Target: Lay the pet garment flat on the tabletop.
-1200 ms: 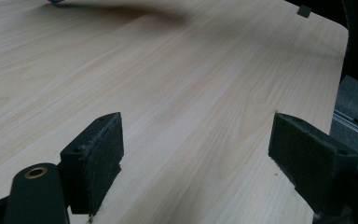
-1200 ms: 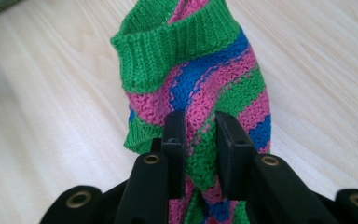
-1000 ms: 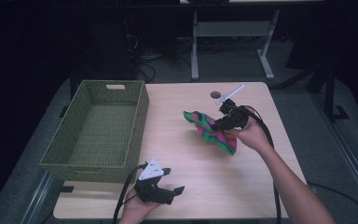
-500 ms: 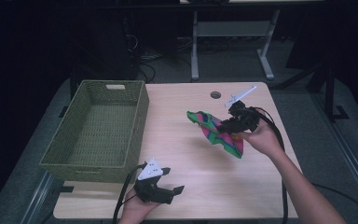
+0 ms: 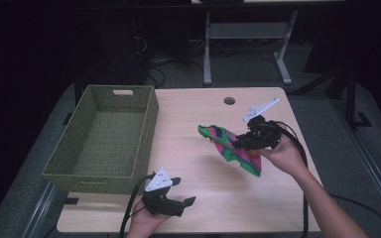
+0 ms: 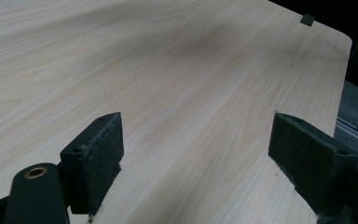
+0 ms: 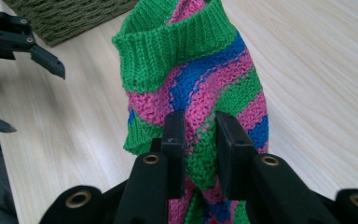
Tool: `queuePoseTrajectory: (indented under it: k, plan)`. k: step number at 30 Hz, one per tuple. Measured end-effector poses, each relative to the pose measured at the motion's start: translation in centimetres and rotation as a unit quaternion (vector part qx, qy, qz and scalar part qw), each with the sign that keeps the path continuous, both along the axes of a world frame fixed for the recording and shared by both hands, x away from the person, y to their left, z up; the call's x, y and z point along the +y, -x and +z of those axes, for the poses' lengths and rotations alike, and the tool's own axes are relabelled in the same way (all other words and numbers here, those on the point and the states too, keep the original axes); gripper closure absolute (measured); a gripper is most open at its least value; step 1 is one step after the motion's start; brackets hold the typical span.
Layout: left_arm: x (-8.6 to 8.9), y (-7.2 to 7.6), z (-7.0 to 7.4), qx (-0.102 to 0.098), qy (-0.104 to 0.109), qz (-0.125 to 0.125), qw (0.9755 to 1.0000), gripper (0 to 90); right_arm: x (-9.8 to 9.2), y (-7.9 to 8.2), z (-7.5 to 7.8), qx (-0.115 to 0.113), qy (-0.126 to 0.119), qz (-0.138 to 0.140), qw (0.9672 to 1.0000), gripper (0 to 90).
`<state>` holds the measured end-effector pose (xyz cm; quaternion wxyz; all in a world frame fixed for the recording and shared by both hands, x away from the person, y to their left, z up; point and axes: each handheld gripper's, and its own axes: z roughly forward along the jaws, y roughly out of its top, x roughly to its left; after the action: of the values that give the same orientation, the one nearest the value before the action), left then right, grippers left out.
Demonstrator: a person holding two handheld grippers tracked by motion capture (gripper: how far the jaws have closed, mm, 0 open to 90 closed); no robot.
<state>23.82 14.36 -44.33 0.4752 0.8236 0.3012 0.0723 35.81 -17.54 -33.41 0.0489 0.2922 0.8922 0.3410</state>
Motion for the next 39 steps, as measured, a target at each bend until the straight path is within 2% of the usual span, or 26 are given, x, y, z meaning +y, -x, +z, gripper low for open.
queuePoseTrajectory:
  k: [6,16,24,30,39]
  plan:
    - [0.1,0.0,0.0,-0.003,0.001,0.001,1.0000,17.6,0.0,0.9,0.0,0.001,-0.003,0.004,1.0000,74.5]
    - [0.1,0.0,0.0,0.000,0.004,0.002,1.0000,17.6,0.0,1.9,-0.9,0.001,-0.003,0.009,1.0000,74.3]
    - [0.1,0.0,0.0,-0.002,0.004,0.002,1.0000,17.6,-0.2,2.3,-2.1,0.012,-0.003,0.007,0.9999,74.2]
    - [0.1,0.0,0.0,-0.003,0.003,0.001,1.0000,17.6,-0.2,2.5,-3.1,0.013,-0.003,0.006,0.9999,74.1]
    - [0.2,0.0,0.0,-0.002,0.006,0.003,1.0000,17.6,0.5,2.7,-4.3,0.022,0.003,0.010,0.9997,73.8]
